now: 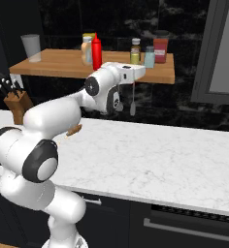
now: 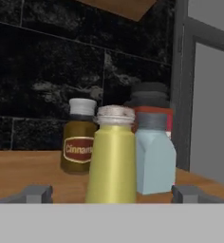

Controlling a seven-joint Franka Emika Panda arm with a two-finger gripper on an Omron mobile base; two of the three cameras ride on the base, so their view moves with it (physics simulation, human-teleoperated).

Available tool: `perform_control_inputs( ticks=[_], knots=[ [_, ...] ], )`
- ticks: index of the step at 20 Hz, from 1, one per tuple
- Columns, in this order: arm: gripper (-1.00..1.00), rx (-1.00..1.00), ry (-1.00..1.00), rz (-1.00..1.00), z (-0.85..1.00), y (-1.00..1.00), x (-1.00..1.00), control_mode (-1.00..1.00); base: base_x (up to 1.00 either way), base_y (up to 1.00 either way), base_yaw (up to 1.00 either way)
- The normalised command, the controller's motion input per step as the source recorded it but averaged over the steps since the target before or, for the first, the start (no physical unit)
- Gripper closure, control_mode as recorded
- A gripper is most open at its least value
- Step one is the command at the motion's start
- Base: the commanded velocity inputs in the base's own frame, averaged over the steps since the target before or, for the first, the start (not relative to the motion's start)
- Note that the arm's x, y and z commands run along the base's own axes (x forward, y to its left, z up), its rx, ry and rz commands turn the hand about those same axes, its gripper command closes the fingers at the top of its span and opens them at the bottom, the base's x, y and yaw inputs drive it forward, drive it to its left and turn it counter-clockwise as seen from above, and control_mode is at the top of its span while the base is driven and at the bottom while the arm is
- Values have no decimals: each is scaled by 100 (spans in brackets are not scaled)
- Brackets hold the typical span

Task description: Put the shaker and condiment bottle from the counter next to their counterparts in the cabinet.

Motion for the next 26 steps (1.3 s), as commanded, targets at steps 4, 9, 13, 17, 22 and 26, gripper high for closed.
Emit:
perform_control_inputs(
  ticks=[4, 9, 13, 17, 22, 26],
  knots=[
    [-100, -3, -1, 0, -11, 1, -100, -100, 0, 0, 0],
    [-100, -1, -1, 0, -10, 0, -100, -100, 0, 0, 0],
    [-100, 0, 0, 0, -1, 0, -100, -100, 0, 0, 0],
    [-100, 4, 0, -1, -8, 0, -100, -100, 0, 0, 0],
    [-100, 13, 6, -5, -2, -4, -100, -100, 0, 0, 0],
    [-100, 24, 10, -10, 0, -29, -100, -100, 0, 0, 0]
  ],
)
